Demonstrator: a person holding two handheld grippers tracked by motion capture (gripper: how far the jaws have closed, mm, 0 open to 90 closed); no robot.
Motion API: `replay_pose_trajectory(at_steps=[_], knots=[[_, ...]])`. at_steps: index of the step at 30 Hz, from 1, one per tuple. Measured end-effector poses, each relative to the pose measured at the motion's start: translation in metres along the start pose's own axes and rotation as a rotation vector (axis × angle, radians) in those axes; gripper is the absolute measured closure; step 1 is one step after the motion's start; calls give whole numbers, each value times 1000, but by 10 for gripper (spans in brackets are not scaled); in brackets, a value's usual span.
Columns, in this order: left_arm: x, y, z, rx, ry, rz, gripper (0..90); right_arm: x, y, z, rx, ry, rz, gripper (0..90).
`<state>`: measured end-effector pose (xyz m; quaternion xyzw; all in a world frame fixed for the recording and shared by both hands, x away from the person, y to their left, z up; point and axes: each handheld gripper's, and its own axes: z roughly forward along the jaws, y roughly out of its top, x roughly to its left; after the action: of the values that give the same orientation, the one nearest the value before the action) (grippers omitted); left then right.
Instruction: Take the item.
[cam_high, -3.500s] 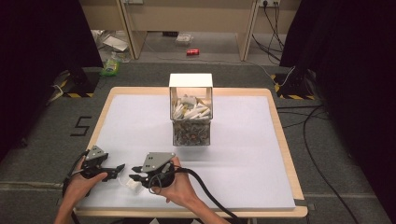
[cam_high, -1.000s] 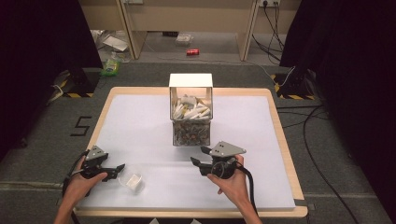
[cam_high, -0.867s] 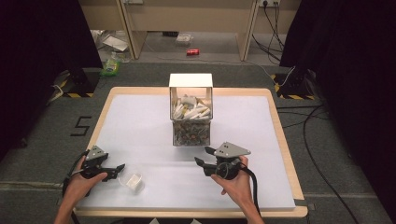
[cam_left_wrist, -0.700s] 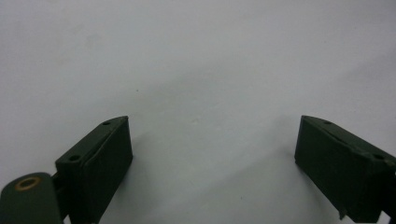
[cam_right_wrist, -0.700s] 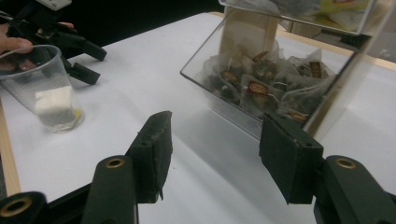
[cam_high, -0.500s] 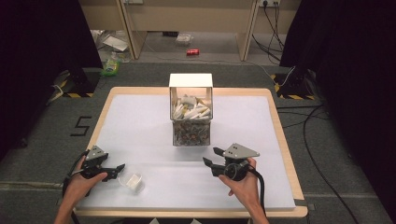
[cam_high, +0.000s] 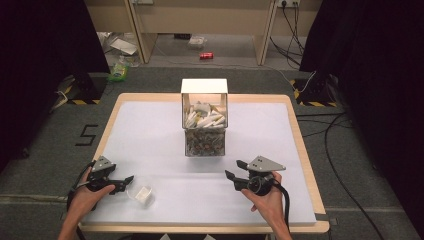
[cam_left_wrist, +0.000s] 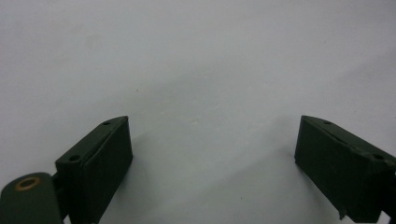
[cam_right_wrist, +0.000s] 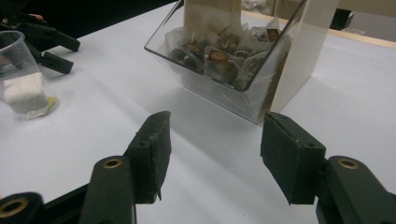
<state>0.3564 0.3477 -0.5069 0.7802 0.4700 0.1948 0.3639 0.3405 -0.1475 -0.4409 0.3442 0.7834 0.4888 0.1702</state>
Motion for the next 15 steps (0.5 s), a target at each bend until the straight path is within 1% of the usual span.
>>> replay_pose_trajectory(at_steps=[4, 9, 13, 15], knots=[[0, 0, 0, 0, 0, 1, 104, -6, -5, -3, 8, -17, 21, 422], [0, 0, 0, 0, 0, 1, 103, -12, -10, -6, 16, -31, 30, 413], [0, 0, 0, 0, 0, 1, 103, -19, -16, -11, 23, -50, 56, 396], [0, 0, 0, 0, 0, 1, 103, -20, -17, -11, 23, -55, 55, 390]])
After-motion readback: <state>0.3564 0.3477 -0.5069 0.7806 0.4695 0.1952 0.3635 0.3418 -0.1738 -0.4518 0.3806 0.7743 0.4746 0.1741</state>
